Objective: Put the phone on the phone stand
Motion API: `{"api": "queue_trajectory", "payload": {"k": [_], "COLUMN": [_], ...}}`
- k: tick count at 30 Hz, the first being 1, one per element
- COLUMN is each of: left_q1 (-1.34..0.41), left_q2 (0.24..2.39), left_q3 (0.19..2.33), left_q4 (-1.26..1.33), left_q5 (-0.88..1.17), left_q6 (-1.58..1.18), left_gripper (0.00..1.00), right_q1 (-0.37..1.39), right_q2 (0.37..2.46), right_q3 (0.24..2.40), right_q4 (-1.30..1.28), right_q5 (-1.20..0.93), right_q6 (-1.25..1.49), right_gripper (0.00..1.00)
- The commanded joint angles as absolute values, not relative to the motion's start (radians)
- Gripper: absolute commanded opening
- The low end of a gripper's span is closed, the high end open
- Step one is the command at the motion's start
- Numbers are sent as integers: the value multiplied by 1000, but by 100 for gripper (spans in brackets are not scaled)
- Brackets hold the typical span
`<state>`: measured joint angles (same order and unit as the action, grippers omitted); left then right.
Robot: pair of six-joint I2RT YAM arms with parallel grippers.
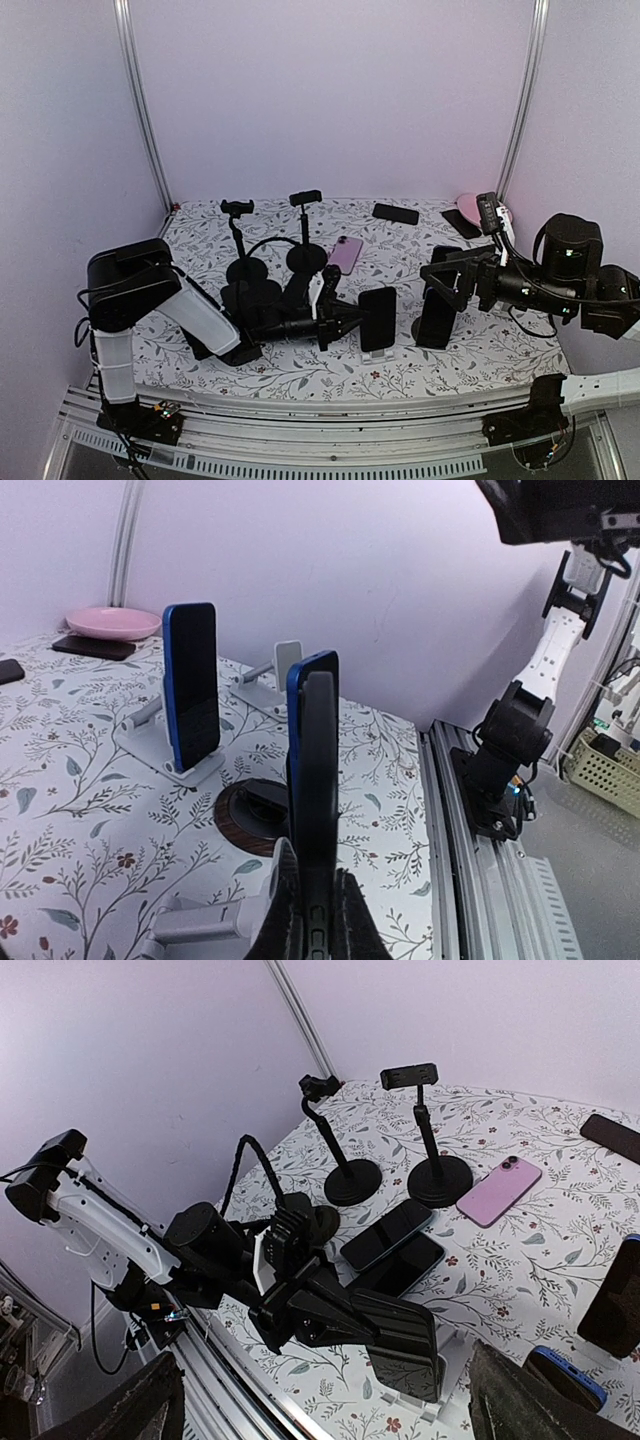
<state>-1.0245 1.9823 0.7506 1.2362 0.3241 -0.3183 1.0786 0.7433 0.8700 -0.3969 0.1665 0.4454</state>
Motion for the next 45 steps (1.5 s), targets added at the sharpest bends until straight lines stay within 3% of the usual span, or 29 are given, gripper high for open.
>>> {"api": "queue_trajectory", "payload": {"k": [1, 25, 40, 42, 45], "left_q1": [-1013, -1011, -1012, -1011, -1010], "left_q2": [2031, 2115, 2075, 2055, 2019], "left_q3": [756, 750, 764, 755, 743], "left_q4": [1382, 1400, 1317, 1306, 1287], "left_q5": [317, 359, 324, 307, 288], "left_q6": [-303, -305, -305, -297, -286], "left_gripper": [0, 2, 67, 95, 97], "right_q1": [1075, 1075, 1075, 1075, 1075], "right_q2": [736, 740, 745, 745, 743], "right_q3": [861, 857, 856, 857, 855], "right_q4": [-405, -399, -397, -397, -394], "right_q5": [179, 158, 151, 151, 151], "right_q6": [451, 449, 449, 449, 451], "right_gripper": [99, 99, 99, 99, 99]}}
